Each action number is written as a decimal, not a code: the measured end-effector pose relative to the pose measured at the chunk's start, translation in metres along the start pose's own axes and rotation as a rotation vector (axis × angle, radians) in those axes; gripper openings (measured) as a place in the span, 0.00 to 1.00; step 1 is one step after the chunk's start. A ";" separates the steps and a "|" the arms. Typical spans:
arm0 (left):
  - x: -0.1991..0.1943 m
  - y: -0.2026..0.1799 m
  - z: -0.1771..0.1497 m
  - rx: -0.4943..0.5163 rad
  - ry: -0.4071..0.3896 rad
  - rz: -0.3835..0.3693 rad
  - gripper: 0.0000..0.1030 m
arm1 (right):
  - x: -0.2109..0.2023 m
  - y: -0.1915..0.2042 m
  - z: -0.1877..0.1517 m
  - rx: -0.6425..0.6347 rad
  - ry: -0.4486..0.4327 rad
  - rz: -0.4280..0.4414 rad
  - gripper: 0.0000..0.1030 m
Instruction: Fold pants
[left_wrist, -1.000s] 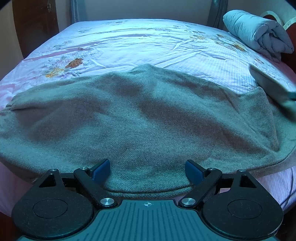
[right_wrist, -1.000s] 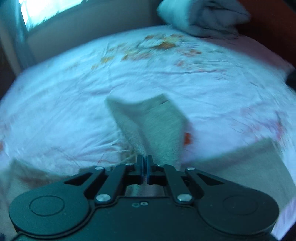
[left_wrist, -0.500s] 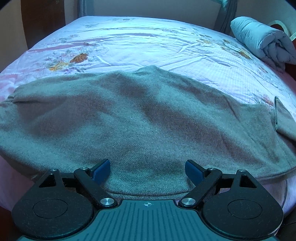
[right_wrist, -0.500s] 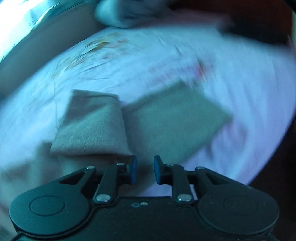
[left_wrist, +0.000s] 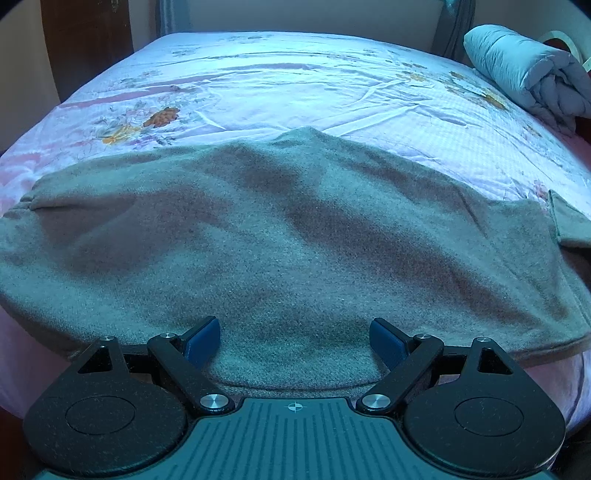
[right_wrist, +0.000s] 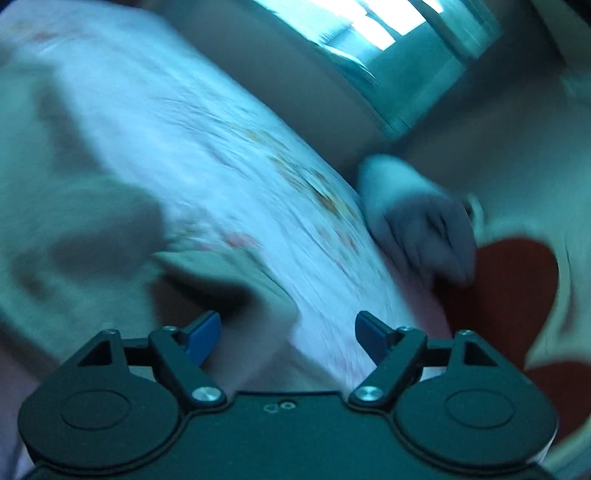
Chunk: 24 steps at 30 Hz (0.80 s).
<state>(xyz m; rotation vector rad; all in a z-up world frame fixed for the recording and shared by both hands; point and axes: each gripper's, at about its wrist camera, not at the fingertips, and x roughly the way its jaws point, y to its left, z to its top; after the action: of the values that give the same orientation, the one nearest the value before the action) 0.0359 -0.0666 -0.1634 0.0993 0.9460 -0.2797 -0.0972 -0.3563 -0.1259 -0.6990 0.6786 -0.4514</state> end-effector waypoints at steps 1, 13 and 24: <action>0.001 0.000 0.000 0.002 0.001 0.000 0.85 | -0.003 0.004 0.003 -0.017 -0.033 0.022 0.72; 0.002 -0.001 -0.001 0.002 -0.002 0.003 0.85 | 0.061 0.061 0.023 -0.423 0.037 0.113 0.24; 0.002 -0.004 -0.001 0.015 -0.006 0.017 0.85 | 0.055 -0.110 -0.027 0.897 0.188 0.362 0.01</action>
<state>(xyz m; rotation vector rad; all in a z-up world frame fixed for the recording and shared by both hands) 0.0355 -0.0702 -0.1653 0.1203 0.9365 -0.2710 -0.0940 -0.4758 -0.0854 0.3137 0.6759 -0.4316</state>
